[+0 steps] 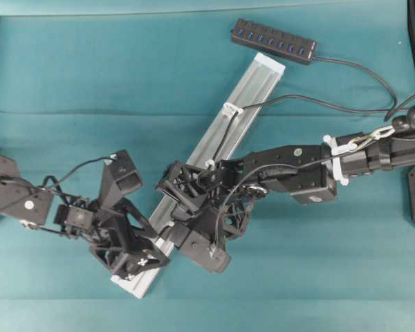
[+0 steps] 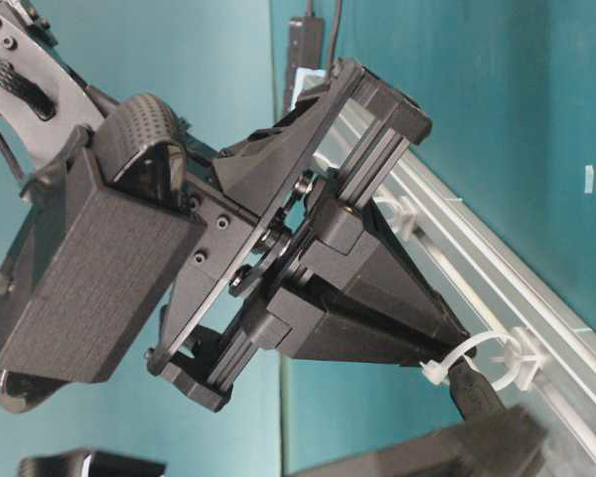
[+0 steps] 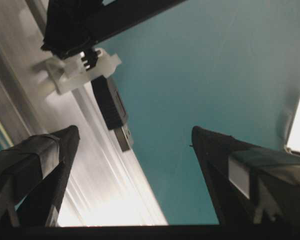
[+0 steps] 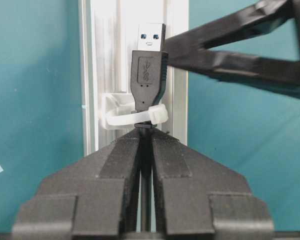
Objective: Pass the USB cable through three rings with both arms.
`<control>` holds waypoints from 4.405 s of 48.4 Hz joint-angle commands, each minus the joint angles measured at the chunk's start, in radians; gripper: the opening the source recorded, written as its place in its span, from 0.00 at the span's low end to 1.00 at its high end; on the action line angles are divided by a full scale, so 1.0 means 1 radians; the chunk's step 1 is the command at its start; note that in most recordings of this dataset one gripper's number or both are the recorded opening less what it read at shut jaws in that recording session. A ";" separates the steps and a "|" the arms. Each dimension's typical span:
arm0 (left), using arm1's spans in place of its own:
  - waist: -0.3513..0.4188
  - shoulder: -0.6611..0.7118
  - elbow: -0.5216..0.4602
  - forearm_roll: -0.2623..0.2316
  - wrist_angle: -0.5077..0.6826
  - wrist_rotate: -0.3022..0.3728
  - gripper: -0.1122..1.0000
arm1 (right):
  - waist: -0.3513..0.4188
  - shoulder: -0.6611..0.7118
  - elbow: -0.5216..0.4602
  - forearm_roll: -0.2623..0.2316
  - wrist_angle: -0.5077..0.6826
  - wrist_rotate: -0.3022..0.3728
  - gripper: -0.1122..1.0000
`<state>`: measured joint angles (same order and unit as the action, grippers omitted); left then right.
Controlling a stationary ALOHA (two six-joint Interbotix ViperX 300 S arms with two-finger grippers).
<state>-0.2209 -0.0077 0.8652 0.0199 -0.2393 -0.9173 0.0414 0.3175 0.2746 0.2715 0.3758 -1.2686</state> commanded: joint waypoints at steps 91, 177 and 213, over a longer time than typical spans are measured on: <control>0.034 -0.002 -0.035 0.002 -0.052 0.014 0.25 | -0.020 -0.002 -0.012 -0.003 0.032 -0.005 0.17; -0.055 -0.060 0.066 0.003 -0.032 -0.109 0.20 | -0.072 -0.057 0.011 -0.002 0.015 0.006 0.87; -0.095 -0.178 0.129 0.003 0.006 -0.176 0.20 | -0.081 -0.117 0.091 0.006 0.009 0.147 0.87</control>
<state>-0.3160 -0.1703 0.9986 0.0199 -0.2301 -1.0937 -0.0460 0.2086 0.3743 0.2700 0.3881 -1.1413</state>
